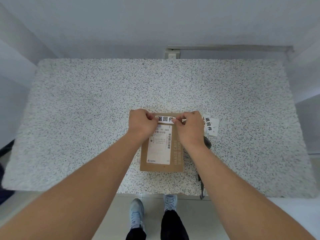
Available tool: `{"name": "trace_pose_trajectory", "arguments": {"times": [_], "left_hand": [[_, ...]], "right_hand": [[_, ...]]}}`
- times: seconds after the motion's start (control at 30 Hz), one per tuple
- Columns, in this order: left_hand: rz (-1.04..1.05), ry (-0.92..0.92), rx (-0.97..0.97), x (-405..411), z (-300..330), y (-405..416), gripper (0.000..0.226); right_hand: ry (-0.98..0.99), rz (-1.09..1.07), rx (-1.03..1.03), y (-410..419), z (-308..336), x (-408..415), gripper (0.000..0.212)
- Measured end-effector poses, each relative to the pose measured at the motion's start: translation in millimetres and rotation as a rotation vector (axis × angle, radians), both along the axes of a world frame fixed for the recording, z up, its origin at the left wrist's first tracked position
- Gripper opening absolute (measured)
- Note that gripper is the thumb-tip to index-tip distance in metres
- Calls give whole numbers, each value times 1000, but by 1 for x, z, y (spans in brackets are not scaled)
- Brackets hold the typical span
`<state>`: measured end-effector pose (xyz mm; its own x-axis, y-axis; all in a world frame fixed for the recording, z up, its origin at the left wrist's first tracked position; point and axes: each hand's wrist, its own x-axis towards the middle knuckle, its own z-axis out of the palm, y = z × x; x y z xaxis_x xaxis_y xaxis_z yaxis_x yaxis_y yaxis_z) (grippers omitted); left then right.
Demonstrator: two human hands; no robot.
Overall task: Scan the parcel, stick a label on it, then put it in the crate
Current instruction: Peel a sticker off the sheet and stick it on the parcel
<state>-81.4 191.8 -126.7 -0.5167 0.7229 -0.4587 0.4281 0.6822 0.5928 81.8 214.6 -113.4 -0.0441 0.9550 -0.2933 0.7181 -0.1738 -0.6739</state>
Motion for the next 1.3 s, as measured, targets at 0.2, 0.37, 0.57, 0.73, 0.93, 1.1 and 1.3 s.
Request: {"name": "trace_pose_trajectory", "arguments": {"times": [0.2,0.37,0.57,0.73,0.93,1.1,1.3], "left_hand": [[26,16,27,1,-3,0,18],[31,14,33,2,-7,0,18],[32,6,17,2,-6,1,19],[40,29,1,4,-2,2,25],[79,39,12,2,7,-2,20],[140,54,43,2,3,-8,57],[208,28,42,13,-5,-13,71]], "right_hand": [[8,2,19,0,-3,-2,10],[0,9,31,2,-5,-3,11],[-35,26,66,2,-7,-3,12],[-32,-11,43,2,-8,-4,12],[22,-103,64,0,-8,-3,28],[-3,-100,32,0,-13,-4,43],[1,-116,-62,0,-21,-10,61]]}}
